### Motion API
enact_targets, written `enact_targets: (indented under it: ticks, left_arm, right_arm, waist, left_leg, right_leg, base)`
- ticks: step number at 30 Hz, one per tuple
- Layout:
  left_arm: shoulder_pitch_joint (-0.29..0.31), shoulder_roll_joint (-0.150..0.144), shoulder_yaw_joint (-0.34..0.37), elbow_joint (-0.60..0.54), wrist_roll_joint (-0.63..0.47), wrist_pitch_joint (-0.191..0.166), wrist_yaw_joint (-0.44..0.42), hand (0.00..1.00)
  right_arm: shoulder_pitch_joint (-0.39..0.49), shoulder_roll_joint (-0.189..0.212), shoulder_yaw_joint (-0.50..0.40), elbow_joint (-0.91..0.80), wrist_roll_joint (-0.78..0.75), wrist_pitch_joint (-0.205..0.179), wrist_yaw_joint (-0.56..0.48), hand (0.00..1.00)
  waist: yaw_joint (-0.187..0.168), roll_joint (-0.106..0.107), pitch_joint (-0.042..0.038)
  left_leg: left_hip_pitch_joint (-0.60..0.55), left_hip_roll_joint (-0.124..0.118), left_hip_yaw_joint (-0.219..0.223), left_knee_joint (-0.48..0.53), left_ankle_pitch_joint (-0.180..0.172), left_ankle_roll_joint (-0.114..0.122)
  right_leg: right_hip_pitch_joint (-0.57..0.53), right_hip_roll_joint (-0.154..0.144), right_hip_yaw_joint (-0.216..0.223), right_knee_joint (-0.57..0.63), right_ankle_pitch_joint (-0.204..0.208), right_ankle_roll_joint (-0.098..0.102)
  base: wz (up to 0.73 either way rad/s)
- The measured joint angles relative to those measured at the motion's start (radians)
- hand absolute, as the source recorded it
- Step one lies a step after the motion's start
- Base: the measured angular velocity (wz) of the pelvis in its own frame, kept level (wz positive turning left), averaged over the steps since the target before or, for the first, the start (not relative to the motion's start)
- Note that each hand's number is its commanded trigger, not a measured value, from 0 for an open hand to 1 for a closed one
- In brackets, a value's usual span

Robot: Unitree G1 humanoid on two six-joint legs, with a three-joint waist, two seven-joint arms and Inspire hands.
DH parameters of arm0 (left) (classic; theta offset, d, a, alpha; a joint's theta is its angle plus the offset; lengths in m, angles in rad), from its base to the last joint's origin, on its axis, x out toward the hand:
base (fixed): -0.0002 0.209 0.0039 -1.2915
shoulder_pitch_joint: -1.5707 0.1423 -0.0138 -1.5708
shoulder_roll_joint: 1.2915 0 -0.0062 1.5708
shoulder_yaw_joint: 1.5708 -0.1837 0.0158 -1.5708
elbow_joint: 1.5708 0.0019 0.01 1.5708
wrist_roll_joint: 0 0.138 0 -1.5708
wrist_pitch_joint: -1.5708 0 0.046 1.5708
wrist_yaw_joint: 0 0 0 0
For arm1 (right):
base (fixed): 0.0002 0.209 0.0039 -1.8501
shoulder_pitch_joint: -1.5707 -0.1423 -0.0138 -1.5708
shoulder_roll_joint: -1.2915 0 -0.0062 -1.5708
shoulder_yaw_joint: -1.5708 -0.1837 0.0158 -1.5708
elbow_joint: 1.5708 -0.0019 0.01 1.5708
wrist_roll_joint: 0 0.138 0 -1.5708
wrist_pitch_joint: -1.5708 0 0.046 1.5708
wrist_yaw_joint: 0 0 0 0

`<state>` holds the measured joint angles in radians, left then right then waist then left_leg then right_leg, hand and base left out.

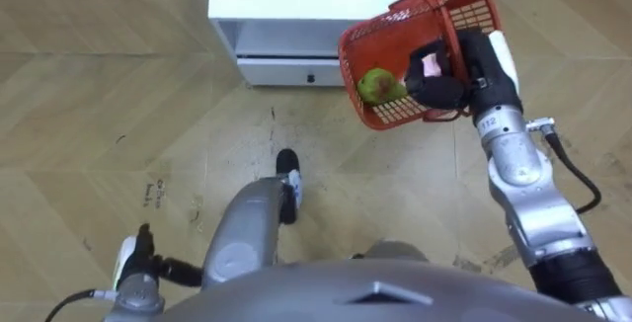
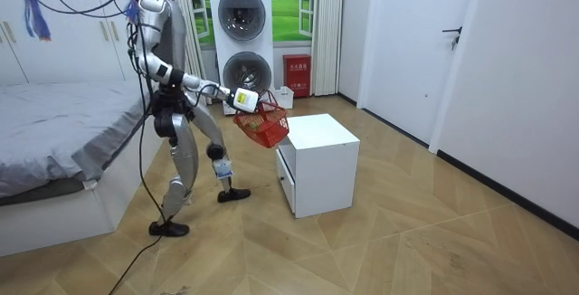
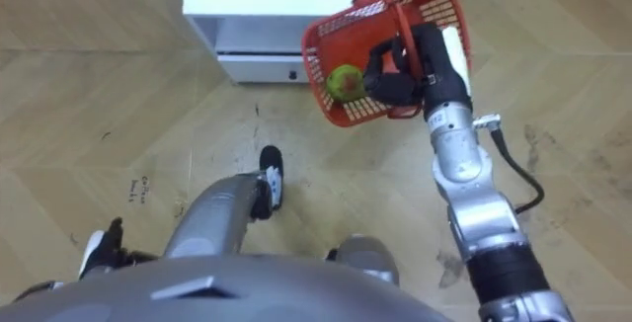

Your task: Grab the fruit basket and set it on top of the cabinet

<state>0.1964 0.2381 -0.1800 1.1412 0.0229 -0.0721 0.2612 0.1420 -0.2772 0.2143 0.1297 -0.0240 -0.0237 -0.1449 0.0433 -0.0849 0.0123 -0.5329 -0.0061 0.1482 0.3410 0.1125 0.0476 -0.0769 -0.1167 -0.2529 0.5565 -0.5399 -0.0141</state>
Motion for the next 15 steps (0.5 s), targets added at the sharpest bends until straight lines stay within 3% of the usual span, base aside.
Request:
enact_targets:
  ticks: [4,9,11,12,15]
  left_arm:
    - [-0.019,-0.001,0.009,-0.003,0.011,0.013,-0.005,0.00]
    - [-0.028,-0.006,0.023,0.002,0.027,0.029,-0.005,0.00]
    - [-0.026,-0.008,0.024,0.007,0.038,0.044,-0.006,0.00]
    - [-0.026,-0.008,0.025,0.007,0.037,0.046,-0.006,0.00]
    - [-0.027,-0.018,0.045,0.021,0.037,0.051,-0.008,0.00]
  right_arm:
    - [0.000,0.001,0.000,-0.039,0.000,0.000,0.037,1.00]
    - [-0.002,0.009,0.009,-0.121,0.002,0.003,0.062,1.00]
    - [-0.010,0.006,0.026,-0.155,0.028,0.003,0.063,1.00]
    - [-0.018,0.006,0.031,-0.159,0.034,0.003,0.063,1.00]
    - [-0.063,0.017,0.045,-0.162,0.044,0.003,0.062,1.00]
  waist:
    - [0.015,-0.006,-0.0015]
    - [0.056,-0.017,-0.0022]
    - [0.091,-0.023,0.0009]
    - [0.097,-0.024,0.0016]
    - [0.104,-0.019,0.0020]
  left_leg:
    - [0.014,0.002,0.001,0.000,-0.006,-0.002]
    - [0.050,-0.007,0.042,0.013,-0.048,0.001]
    - [0.067,-0.013,0.068,0.045,-0.092,0.005]
    - [0.067,-0.015,0.071,0.056,-0.106,0.006]
    - [0.063,-0.015,0.088,0.130,-0.179,0.014]
  right_leg:
    - [0.026,0.004,0.005,-0.025,0.003,-0.001]
    - [0.074,-0.022,0.031,-0.079,0.014,0.016]
    - [0.112,-0.041,0.043,-0.114,0.022,0.030]
    - [0.117,-0.046,0.046,-0.116,0.022,0.034]
    - [0.132,-0.069,0.045,-0.069,0.037,0.070]
  base:
    - [-0.01]
    - [-0.18]
    - [-0.28]
    - [-0.16]
    - [-0.08]
